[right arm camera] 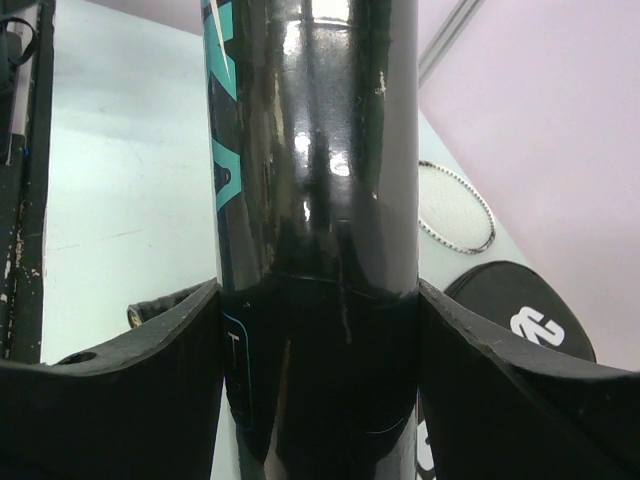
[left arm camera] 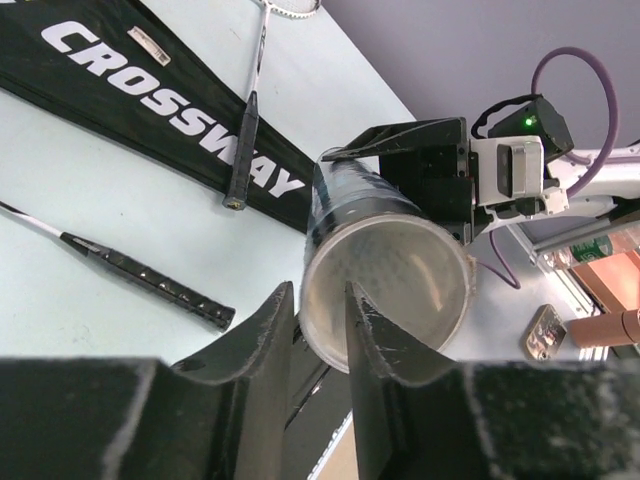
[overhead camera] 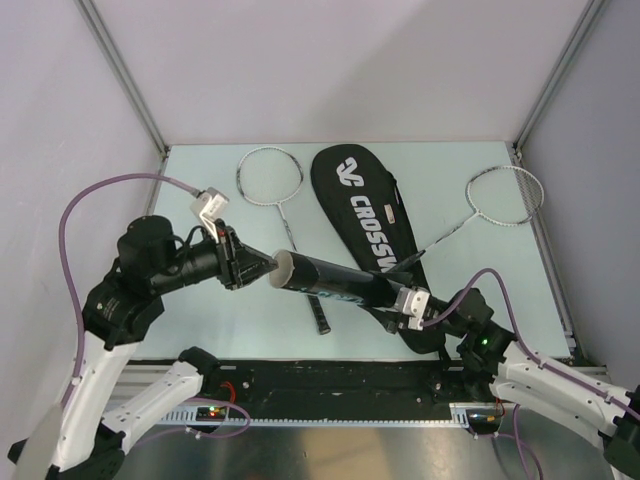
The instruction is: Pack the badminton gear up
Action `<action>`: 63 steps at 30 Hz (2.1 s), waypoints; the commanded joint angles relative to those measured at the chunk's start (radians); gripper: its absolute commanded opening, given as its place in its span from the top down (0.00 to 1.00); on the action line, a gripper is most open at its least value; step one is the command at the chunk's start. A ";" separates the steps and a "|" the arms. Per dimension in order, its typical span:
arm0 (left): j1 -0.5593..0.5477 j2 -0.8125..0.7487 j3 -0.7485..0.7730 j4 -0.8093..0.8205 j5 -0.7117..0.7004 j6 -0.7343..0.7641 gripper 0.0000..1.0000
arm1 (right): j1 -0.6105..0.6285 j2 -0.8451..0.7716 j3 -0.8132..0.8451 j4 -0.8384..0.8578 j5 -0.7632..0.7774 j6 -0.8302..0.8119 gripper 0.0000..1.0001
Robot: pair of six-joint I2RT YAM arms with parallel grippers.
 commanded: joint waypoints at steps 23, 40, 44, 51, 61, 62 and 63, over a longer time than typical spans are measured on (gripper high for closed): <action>0.009 0.052 -0.106 0.111 0.097 -0.067 0.64 | -0.008 0.032 0.057 0.187 -0.049 0.029 1.00; 0.011 0.090 -0.165 0.100 -0.029 0.037 0.40 | -0.004 0.122 0.087 0.194 -0.033 0.028 1.00; 0.062 0.094 -0.038 0.061 -0.070 0.073 0.30 | -0.005 0.123 0.096 0.156 -0.044 0.069 0.99; 0.096 0.061 0.169 0.092 -0.269 0.124 0.01 | 0.001 0.117 0.104 0.130 0.050 0.221 0.99; 0.092 -0.072 -0.134 0.492 0.009 0.000 0.00 | 0.016 0.301 0.275 0.159 0.271 0.717 0.97; 0.090 -0.078 -0.180 0.531 0.023 -0.022 0.00 | 0.028 0.329 0.288 0.184 0.267 0.743 0.97; 0.089 -0.078 -0.212 0.572 0.032 -0.038 0.00 | 0.039 0.351 0.297 0.214 0.271 0.772 0.97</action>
